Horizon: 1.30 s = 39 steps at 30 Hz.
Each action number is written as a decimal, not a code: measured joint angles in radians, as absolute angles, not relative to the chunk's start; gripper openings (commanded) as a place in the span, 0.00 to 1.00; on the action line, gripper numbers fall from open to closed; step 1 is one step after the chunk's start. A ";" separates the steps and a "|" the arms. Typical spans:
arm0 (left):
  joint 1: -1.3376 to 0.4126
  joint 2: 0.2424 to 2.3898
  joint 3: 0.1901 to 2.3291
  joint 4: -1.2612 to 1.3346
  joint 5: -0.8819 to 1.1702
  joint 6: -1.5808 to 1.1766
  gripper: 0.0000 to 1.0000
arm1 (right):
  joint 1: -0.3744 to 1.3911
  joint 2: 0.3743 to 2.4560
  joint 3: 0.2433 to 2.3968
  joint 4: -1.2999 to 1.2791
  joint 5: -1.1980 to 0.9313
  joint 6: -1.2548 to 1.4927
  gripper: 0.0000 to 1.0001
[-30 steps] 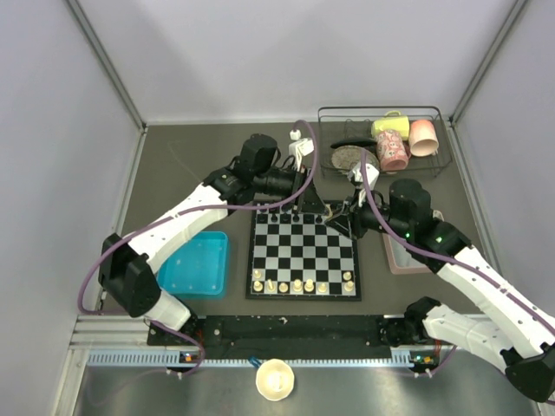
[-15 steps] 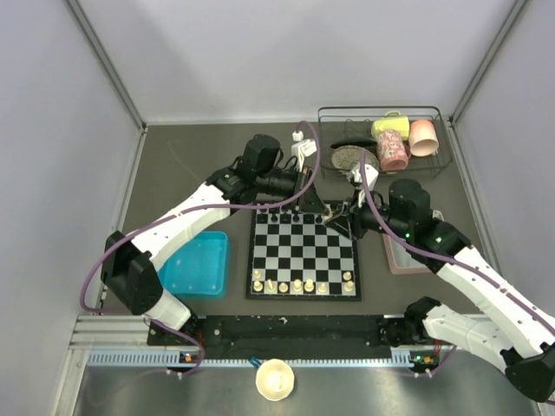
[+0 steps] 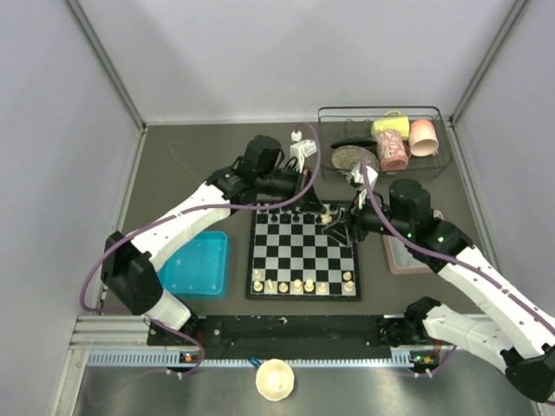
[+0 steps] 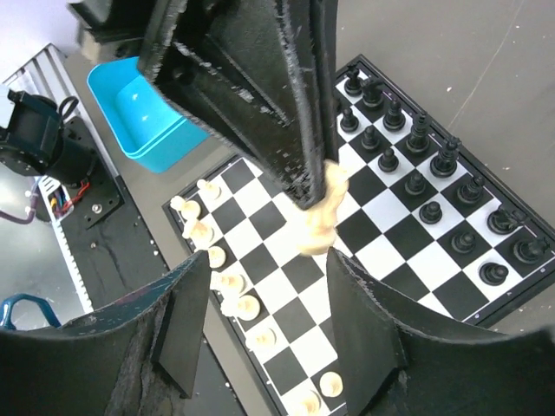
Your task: Set up the chess pieces on the board
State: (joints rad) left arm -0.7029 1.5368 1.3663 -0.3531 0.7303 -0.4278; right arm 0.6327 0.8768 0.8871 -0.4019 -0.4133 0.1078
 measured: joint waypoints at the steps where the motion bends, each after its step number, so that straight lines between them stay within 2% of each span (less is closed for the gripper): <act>1: -0.702 1.537 1.369 -0.364 0.709 -0.417 0.00 | 0.633 0.876 0.892 -0.414 -0.413 0.110 0.57; 6: -0.692 1.536 1.373 -0.390 0.578 -0.369 0.00 | 0.633 0.830 0.921 -0.458 -0.350 0.134 0.60; 11: -0.686 1.508 1.361 -0.405 0.462 -0.311 0.00 | 0.633 0.760 0.956 -0.472 -0.103 0.170 0.68; 17: -0.714 1.298 1.180 -0.305 0.401 -0.248 0.00 | 0.633 0.734 0.958 -0.481 0.204 0.214 0.73; 21: -0.813 1.214 1.108 -0.235 0.343 -0.198 0.00 | 0.632 0.736 0.958 -0.487 0.339 0.250 0.73; 26: -0.921 1.233 1.073 -0.202 0.315 -0.128 0.00 | 0.596 0.741 0.958 -0.507 0.402 0.307 0.74; 32: -0.992 1.252 1.016 -0.146 0.324 -0.033 0.00 | 0.488 0.750 0.958 -0.553 0.382 0.369 0.73; 39: -1.081 1.253 0.937 -0.051 0.303 0.058 0.00 | 0.469 0.744 0.958 -0.570 0.360 0.390 0.73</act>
